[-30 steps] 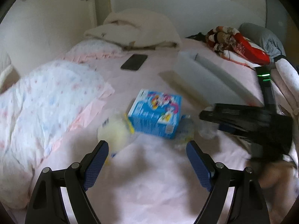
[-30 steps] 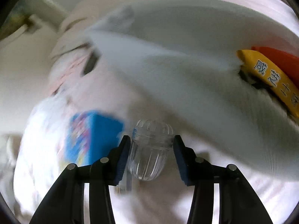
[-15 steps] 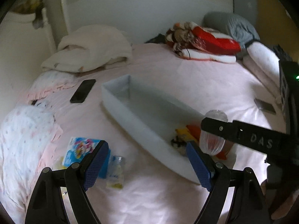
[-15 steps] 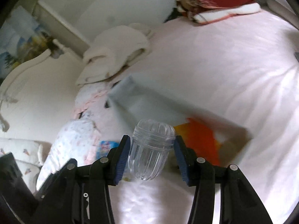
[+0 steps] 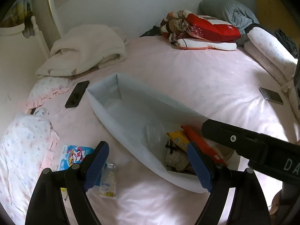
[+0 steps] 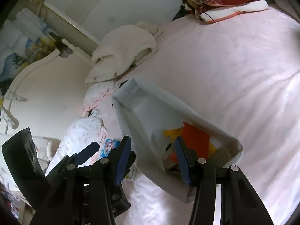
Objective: Organize objects
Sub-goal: 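Open the right gripper and withdraw it from the white box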
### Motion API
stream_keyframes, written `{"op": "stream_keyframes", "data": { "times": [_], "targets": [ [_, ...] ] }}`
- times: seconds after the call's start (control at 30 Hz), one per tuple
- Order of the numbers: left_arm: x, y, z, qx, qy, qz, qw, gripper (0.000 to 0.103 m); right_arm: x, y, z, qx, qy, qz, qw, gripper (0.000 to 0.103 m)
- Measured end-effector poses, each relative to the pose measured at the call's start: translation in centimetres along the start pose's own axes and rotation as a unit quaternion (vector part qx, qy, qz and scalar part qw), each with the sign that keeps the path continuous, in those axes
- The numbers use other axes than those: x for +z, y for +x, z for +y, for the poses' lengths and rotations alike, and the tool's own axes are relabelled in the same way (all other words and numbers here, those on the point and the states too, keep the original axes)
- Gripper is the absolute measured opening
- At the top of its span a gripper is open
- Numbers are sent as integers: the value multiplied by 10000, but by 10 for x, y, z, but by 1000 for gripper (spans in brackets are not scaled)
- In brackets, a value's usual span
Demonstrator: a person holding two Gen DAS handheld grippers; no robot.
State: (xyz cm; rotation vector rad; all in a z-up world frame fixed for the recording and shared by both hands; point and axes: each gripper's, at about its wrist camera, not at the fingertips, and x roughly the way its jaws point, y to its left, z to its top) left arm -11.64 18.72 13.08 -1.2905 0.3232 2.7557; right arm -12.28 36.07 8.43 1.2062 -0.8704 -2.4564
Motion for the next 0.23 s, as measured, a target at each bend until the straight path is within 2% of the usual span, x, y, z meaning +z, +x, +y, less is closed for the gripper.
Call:
{"op": "stream_keyframes", "data": {
  "times": [0.13, 0.23],
  "targets": [
    [2, 4, -5, -36, 4, 2, 10000, 84, 0, -5, -2, 2, -47, -105, 9999, 50],
    [2, 0, -5, -120, -56, -169, 9998, 83, 2, -6, -3, -98, -46, -185, 9998, 50]
  ]
}}
